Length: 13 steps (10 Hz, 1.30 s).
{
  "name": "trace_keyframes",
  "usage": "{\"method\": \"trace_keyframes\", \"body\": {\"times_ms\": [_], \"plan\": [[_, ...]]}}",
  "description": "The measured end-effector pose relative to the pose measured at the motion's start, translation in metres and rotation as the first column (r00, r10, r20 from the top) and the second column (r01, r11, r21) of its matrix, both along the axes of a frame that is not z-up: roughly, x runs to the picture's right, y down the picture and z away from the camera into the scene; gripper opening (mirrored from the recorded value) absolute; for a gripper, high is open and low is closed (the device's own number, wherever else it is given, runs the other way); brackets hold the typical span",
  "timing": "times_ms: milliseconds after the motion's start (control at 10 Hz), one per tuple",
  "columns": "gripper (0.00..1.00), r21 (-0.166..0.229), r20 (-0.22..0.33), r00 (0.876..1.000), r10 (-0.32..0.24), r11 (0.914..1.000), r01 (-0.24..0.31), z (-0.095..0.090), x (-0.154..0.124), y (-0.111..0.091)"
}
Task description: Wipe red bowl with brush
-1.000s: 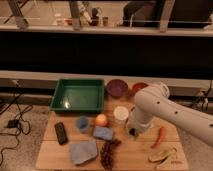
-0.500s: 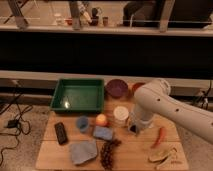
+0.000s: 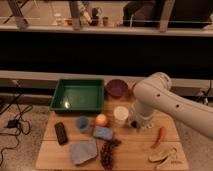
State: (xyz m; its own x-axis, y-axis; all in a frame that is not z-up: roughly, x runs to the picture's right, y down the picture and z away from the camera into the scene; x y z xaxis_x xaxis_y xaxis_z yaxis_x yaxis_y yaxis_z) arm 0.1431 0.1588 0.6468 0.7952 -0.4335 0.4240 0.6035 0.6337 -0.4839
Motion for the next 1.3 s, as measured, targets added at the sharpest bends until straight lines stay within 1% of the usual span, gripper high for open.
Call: {"method": "trace_keyframes", "body": {"times_ms": [200,400,600,800,900,1100,1200,1300], "plan": [[0.0,0.011,-0.012,1.0,-0.006,0.9999,0.006,-0.004,0.0,-0.009],[0.0,0.028,-0.022,0.999,-0.027,0.9992,0.027,-0.011,-0.006,-0.024],[0.0,0.038,-0.039,0.998,-0.041,0.9984,0.042,-0.013,-0.008,-0.034],[0.0,0.038,-0.055,0.997,-0.056,0.9976,0.058,-0.01,-0.009,-0.044],[0.0,0.029,-0.071,0.996,-0.06,0.9976,0.062,-0.004,-0.006,-0.053],[0.0,0.018,-0.098,0.994,-0.049,0.9986,0.051,0.008,0.012,-0.066],[0.0,0.017,-0.109,0.993,-0.045,0.9987,0.048,0.01,0.019,-0.068],[0.0,0.012,-0.101,0.994,-0.044,0.9989,0.046,0.01,0.016,-0.068]]}}
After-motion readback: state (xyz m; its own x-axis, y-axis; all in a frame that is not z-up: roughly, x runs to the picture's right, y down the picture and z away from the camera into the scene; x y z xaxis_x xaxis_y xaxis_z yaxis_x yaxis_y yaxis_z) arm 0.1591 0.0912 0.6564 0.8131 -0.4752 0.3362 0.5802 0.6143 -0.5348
